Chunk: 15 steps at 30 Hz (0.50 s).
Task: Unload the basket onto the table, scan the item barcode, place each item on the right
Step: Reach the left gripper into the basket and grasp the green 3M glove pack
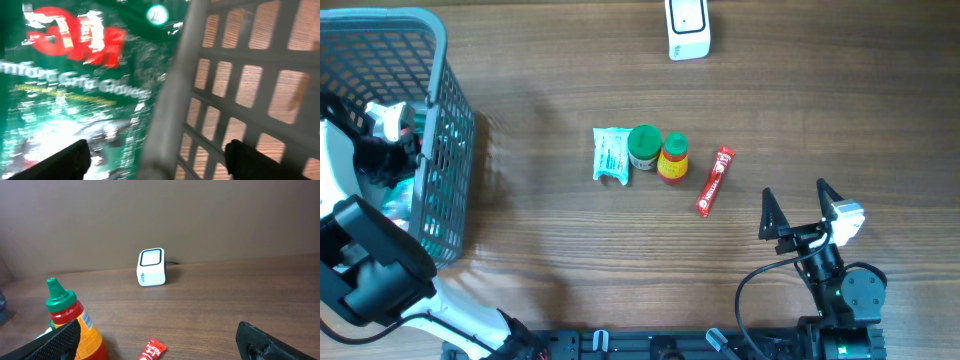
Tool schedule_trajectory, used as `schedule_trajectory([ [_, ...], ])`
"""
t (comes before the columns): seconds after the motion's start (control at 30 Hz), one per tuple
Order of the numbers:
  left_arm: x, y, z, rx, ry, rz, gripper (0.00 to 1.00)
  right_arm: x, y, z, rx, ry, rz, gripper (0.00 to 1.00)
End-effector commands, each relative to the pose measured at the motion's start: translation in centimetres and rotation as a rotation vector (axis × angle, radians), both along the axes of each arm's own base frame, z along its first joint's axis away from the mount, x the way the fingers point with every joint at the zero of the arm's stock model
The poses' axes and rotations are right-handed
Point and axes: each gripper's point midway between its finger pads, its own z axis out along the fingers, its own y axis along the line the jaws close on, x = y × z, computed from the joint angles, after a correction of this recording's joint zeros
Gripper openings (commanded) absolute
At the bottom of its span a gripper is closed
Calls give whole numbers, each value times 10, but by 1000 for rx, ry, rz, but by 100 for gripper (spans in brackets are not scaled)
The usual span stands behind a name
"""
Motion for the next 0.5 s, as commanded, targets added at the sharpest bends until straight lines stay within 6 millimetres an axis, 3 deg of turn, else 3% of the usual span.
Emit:
schedule_trajectory([
  [0.0,0,11,-7,61,20,4,81,0,-1,2,7,-7,-6,100],
  [0.17,0,49,-11,230,72,162,83,0,-1,2,7,-7,-6,100],
  [0.2,-1,50,-11,242,77,163,100,0,-1,2,7,-7,-6,100],
  [0.47,-4,49,-18,259,78,77,100,0,-1,2,7,-7,-6,99],
])
